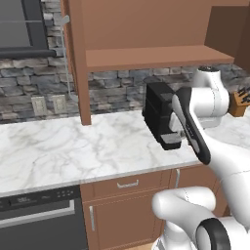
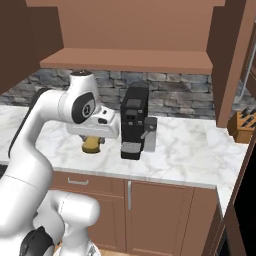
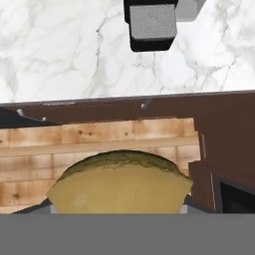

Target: Pick up the sponge and bar soap from the sink, and place them back in the cabinet, and close the cabinet doors.

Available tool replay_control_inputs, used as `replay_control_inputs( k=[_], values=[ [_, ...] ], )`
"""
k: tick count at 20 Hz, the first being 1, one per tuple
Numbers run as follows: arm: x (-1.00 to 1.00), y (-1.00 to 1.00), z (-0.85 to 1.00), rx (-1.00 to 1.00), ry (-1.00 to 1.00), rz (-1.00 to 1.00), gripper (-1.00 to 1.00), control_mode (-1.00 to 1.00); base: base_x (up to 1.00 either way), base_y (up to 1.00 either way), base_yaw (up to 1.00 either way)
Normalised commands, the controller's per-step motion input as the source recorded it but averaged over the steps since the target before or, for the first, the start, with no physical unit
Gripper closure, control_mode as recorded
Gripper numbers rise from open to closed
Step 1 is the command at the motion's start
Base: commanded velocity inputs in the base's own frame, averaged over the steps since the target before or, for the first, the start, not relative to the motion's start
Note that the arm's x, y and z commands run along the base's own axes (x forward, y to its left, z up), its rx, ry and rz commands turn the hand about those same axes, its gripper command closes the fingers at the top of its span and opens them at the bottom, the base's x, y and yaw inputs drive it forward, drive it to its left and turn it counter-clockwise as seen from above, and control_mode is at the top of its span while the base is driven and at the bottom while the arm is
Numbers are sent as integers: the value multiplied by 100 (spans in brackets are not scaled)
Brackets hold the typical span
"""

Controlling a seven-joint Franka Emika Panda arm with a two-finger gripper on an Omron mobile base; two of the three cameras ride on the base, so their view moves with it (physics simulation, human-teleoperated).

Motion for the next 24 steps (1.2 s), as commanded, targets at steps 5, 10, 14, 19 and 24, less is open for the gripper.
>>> replay_control_inputs(
  k=[5,10,14,19,24],
  values=[
    [3,-16,31,0,-8,0,100,-100,0,0,0],
    [0,-15,29,0,-7,0,100,-100,0,0,0],
    [3,-3,16,0,-11,0,100,-100,0,0,0],
    [0,-8,24,0,-13,0,100,-100,0,0,0],
    [0,-8,14,0,-13,0,100,-100,0,0,0]
  ],
)
